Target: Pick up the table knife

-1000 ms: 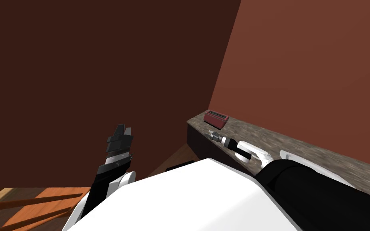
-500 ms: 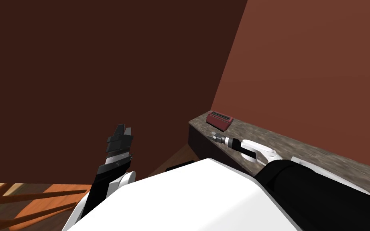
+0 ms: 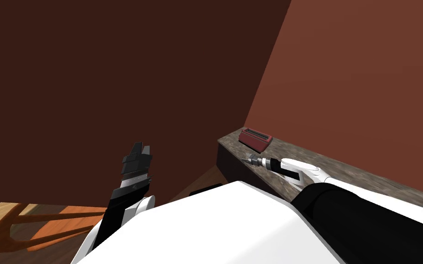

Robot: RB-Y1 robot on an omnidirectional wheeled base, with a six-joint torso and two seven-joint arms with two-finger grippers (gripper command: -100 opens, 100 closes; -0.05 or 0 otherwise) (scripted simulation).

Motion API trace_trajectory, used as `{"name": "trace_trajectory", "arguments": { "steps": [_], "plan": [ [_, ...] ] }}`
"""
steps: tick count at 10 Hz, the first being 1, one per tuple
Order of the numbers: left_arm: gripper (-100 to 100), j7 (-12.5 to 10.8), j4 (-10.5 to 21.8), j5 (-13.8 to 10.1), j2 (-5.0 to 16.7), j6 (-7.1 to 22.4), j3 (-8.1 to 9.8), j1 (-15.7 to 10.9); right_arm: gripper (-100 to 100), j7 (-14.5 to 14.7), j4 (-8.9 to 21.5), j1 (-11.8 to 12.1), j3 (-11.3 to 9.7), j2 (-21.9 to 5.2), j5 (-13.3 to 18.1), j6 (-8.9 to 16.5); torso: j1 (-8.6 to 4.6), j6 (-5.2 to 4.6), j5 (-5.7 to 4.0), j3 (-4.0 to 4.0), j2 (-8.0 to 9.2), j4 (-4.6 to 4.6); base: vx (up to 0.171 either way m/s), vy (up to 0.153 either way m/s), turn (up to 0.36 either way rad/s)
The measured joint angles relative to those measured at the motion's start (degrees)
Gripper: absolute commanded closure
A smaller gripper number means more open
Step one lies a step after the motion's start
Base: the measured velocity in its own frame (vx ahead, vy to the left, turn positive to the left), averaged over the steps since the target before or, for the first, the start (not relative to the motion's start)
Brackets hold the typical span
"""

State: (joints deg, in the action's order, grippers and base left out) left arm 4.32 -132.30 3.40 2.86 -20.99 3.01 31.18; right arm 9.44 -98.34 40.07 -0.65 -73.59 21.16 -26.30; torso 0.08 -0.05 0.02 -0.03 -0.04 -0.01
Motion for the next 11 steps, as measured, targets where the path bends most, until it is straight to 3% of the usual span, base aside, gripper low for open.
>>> {"name": "trace_trajectory", "arguments": {
  "steps": [3,4,8,9,11],
  "plan": [
    [0,0.0,0.0,0.0,0.0,0.0,0.00,0.0,-100,0.1,2.4,1.2,-1.2,-5.1,-0.2,0.0,-0.01,-0.01,0.00,0.03,0.05,0.01,0.018,-0.005,0.051],
    [0,0.0,0.0,0.0,0.0,0.0,0.00,0.0,-100,0.1,4.6,0.0,-3.3,-6.6,-0.1,-0.2,-0.04,-0.01,-0.02,0.03,0.05,0.01,0.014,-0.010,0.031],
    [0,0.0,0.0,0.0,0.0,0.0,0.00,0.0,-100,0.6,6.9,4.0,-3.9,-12.8,-1.3,-0.3,-0.03,-0.02,-0.01,0.06,0.10,0.02,0.009,-0.011,0.031],
    [0,0.0,0.0,0.0,0.0,0.0,0.00,0.0,-100,0.8,8.4,4.3,-5.6,-14.3,-1.6,-0.3,-0.06,-0.03,-0.02,0.07,0.12,0.03,0.001,-0.014,0.005],
    [0,0.0,0.0,0.0,0.0,0.0,0.00,0.0,-100,1.1,9.8,5.9,-6.6,-17.4,-2.4,-0.2,-0.05,-0.03,-0.02,0.09,0.15,0.04,-0.008,-0.015,0.000]
  ]
}}
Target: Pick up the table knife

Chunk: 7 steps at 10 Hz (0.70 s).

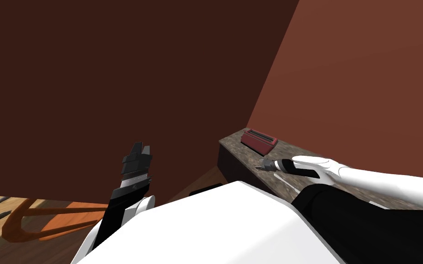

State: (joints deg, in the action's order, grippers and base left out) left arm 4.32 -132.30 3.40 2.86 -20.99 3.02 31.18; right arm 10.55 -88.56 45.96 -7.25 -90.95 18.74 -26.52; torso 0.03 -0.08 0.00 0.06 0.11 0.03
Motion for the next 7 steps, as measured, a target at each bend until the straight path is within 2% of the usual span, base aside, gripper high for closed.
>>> {"name": "trace_trajectory", "arguments": {
  "steps": [1,2,4,5,6,7],
  "plan": [
    [0,0.0,0.0,0.0,0.0,0.0,0.00,0.0,-100,0.0,1.2,0.8,-1.2,-1.9,-0.7,0.0,-0.01,-0.01,0.00,0.02,0.03,0.01,-0.021,-0.022,-0.019],
    [0,0.0,0.0,0.0,0.0,0.0,0.00,0.0,-100,0.2,3.3,0.3,-3.6,-3.0,-0.9,-0.4,-0.04,-0.02,-0.02,0.04,0.07,0.02,-0.019,-0.017,-0.012],
    [0,0.0,0.0,0.0,0.0,0.0,0.00,0.0,-100,0.4,3.0,3.5,-3.5,-6.0,-2.6,0.5,0.00,-0.01,0.00,0.04,0.07,0.02,-0.023,-0.017,-0.030],
    [0,0.0,0.0,0.0,0.0,0.0,0.00,0.0,-100,0.3,4.5,2.4,-6.2,-6.5,-2.4,0.6,-0.02,-0.03,-0.02,0.07,0.11,0.03,-0.025,-0.012,-0.018],
    [0,0.0,0.0,0.0,0.0,0.0,0.00,0.0,-100,0.0,5.1,2.1,-7.4,-7.1,-2.4,0.6,0.00,0.00,-0.01,0.07,0.10,0.03,-0.010,-0.006,0.009],
    [0,0.0,0.0,0.0,0.0,0.0,0.00,0.0,-100,0.2,5.1,3.1,-6.8,-7.4,-2.9,0.4,0.03,0.00,0.00,0.04,0.06,0.02,-0.015,-0.007,-0.024]
  ]
}}
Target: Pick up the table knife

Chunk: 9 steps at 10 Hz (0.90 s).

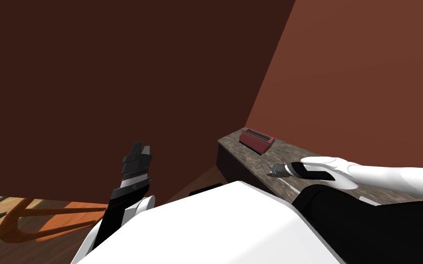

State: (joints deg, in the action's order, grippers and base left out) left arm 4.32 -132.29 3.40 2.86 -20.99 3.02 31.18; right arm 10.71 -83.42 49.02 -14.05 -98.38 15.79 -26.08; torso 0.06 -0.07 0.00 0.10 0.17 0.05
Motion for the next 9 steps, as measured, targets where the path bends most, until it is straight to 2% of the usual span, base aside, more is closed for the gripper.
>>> {"name": "trace_trajectory", "arguments": {
  "steps": [1,2,3,4,5,6,7,8,9],
  "plan": [
    [0,0.0,0.0,0.0,0.0,0.0,0.00,0.0,-100,0.1,0.6,0.1,-0.9,-0.4,-0.2,0.0,0.00,-0.02,0.00,0.00,0.01,0.00,-0.014,-0.008,-0.022],
    [0,0.0,0.0,0.0,0.0,0.0,0.00,0.0,-100,0.3,0.7,1.0,-0.8,-1.0,-0.9,0.1,0.00,0.00,0.00,0.00,0.00,0.00,-0.032,-0.017,-0.071],
    [0,0.0,0.0,0.0,0.0,0.0,0.00,0.0,-100,0.2,3.4,0.2,-3.1,-1.3,-0.8,-1.0,-0.05,-0.04,-0.01,0.04,0.07,0.01,-0.033,-0.021,-0.042],
    [0,0.0,0.0,0.0,0.0,0.0,0.00,0.0,-100,0.4,3.1,1.7,-3.1,-2.2,-2.0,-0.8,-0.04,0.00,-0.01,0.05,0.08,0.02,-0.027,-0.019,-0.022],
    [0,0.0,0.0,0.0,0.0,0.0,0.00,0.0,-100,1.4,2.4,4.4,-2.3,-3.3,-3.9,0.1,-0.04,-0.01,-0.01,0.04,0.06,0.01,-0.029,-0.021,-0.042],
    [0,0.0,0.0,0.0,0.0,0.0,0.00,0.0,-100,1.5,2.3,4.8,-3.1,-3.9,-4.6,0.7,-0.05,-0.01,-0.01,0.04,0.06,0.01,-0.025,-0.017,-0.045],
    [0,0.0,0.0,0.0,0.0,0.0,0.00,0.0,-100,0.6,3.6,3.4,-4.9,-3.8,-3.7,0.4,-0.05,-0.02,-0.02,0.04,0.06,0.02,-0.010,-0.006,-0.011],
    [0,0.0,0.0,0.0,0.0,0.0,0.00,0.0,0,0.4,3.8,3.2,-5.1,-3.7,-3.6,0.3,0.00,0.01,-0.01,0.01,0.01,0.00,0.000,0.000,0.000],
    [0,0.0,0.0,0.0,0.0,0.0,0.00,0.0,-100,0.4,3.7,3.2,-5.1,-3.7,-3.6,0.3,0.02,0.01,0.00,-0.02,-0.03,-0.01,-0.007,-0.008,0.181]
  ]
}}
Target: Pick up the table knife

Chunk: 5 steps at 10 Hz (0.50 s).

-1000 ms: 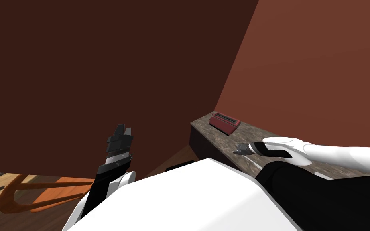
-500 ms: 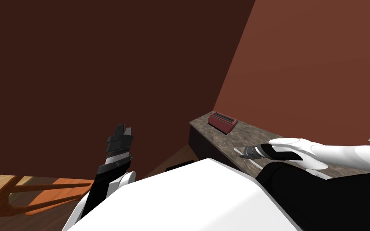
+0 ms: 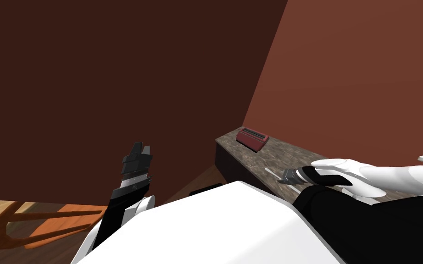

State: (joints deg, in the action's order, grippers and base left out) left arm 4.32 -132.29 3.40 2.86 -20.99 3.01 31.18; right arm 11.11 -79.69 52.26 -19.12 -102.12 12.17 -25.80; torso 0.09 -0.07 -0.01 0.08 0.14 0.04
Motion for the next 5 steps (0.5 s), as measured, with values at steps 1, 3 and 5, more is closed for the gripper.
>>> {"name": "trace_trajectory", "arguments": {
  "steps": [1,3,5],
  "plan": [
    [0,0.0,0.0,0.0,0.0,0.0,0.00,0.0,-100,-0.4,0.7,-0.9,-0.8,1.1,0.8,0.0,-0.03,0.05,-0.01,-0.01,-0.01,-0.01,-0.007,-0.020,0.200],
    [0,0.0,0.0,0.0,0.0,0.0,0.00,0.0,-100,0.5,0.6,0.1,-1.0,3.4,0.4,1.3,-0.10,0.00,-0.03,-0.01,-0.01,0.00,-0.004,-0.025,0.129],
    [0,0.0,0.0,0.0,0.0,0.0,0.00,0.0,100,0.3,1.0,-0.2,-1.5,4.6,0.8,1.7,-0.11,0.01,-0.04,-0.02,-0.04,-0.01,-0.002,-0.006,0.015]
  ]
}}
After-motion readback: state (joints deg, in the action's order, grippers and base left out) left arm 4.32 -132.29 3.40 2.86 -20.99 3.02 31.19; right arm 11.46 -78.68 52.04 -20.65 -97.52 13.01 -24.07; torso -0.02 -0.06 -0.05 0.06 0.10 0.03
